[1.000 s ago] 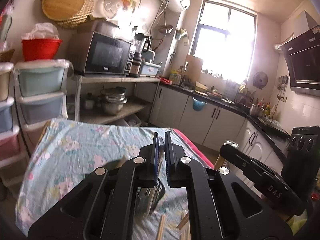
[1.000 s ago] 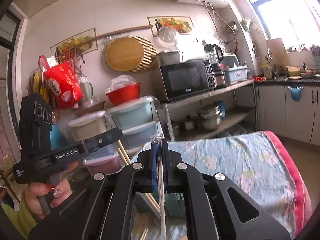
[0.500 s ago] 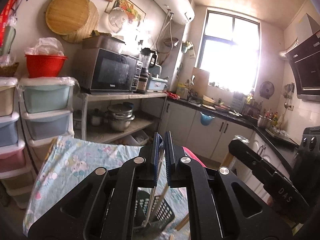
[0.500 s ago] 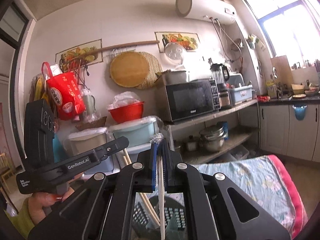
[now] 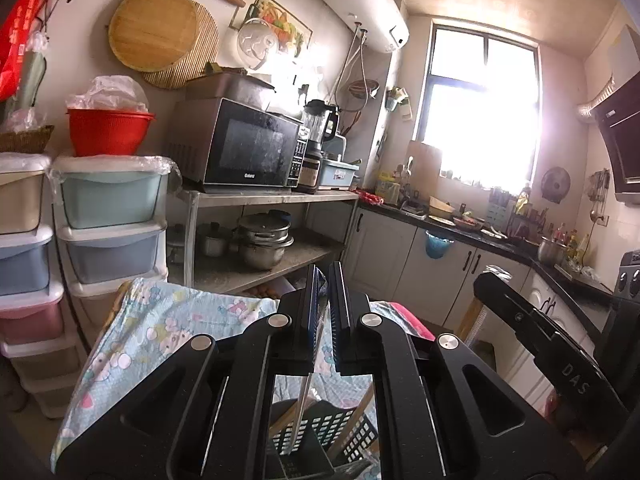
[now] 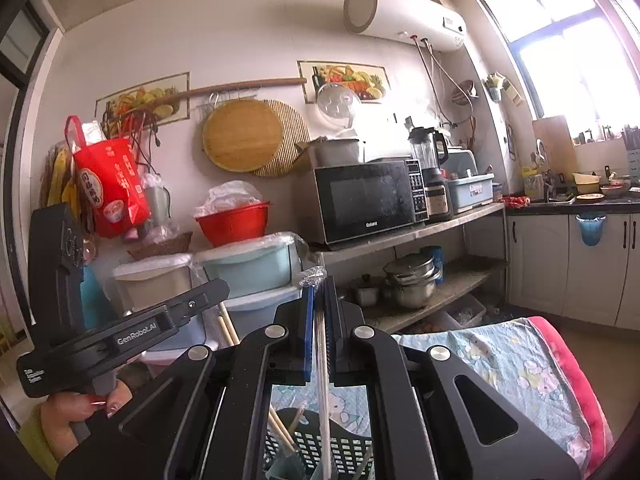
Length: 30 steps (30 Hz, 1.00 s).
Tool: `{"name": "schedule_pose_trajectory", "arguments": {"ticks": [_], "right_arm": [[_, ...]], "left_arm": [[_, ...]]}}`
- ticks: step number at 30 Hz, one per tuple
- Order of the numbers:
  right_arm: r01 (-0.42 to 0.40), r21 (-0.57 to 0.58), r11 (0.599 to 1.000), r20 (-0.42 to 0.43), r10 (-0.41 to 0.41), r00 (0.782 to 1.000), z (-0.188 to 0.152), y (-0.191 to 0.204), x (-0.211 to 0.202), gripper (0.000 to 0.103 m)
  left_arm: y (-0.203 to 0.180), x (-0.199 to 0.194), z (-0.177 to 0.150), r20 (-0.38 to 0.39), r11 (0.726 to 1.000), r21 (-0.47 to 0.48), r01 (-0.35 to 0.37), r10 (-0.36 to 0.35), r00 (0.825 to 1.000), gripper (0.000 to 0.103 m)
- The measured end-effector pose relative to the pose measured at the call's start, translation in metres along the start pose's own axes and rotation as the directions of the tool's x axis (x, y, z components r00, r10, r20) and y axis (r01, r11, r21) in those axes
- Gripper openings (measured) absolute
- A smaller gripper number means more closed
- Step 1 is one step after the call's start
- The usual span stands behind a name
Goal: Organize utensils
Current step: 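Lower the chopsticks upright into the green caddy with both tools, then open both tools to release the chopsticks into the caddy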
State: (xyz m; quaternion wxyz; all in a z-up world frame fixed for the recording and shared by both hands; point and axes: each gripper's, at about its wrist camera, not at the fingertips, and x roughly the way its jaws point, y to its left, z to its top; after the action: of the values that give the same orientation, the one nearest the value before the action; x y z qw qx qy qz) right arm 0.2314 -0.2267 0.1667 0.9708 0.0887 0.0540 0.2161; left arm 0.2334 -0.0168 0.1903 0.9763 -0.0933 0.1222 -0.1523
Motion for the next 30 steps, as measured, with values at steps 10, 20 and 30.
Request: {"name": "schedule_pose_trajectory", "arguments": {"ticks": [10,20,30], "right_arm": [[0.037,0.009,0.999,-0.082,-0.036,0.996,-0.022,-0.006,0.026,0.005],[0.097,0.027,0.995,-0.172,-0.091,0.981,-0.043,-0.013,0.032,0.011],[0.124,0.005,0.992,-0.223,-0.120,0.967,-0.060,-0.017,0.018,0.051]], "left_arm": [[0.012,0.013,-0.015,-0.041,1.000,-0.021,0.011,-0.012,0.999,0.003],[0.016,0.021,-0.039,-0.115,0.999,-0.036,0.008,-0.012,0.993,0.003],[0.015,0.026,-0.062,-0.205,0.997,-0.063,-0.033,0.020,0.979,0.028]]}}
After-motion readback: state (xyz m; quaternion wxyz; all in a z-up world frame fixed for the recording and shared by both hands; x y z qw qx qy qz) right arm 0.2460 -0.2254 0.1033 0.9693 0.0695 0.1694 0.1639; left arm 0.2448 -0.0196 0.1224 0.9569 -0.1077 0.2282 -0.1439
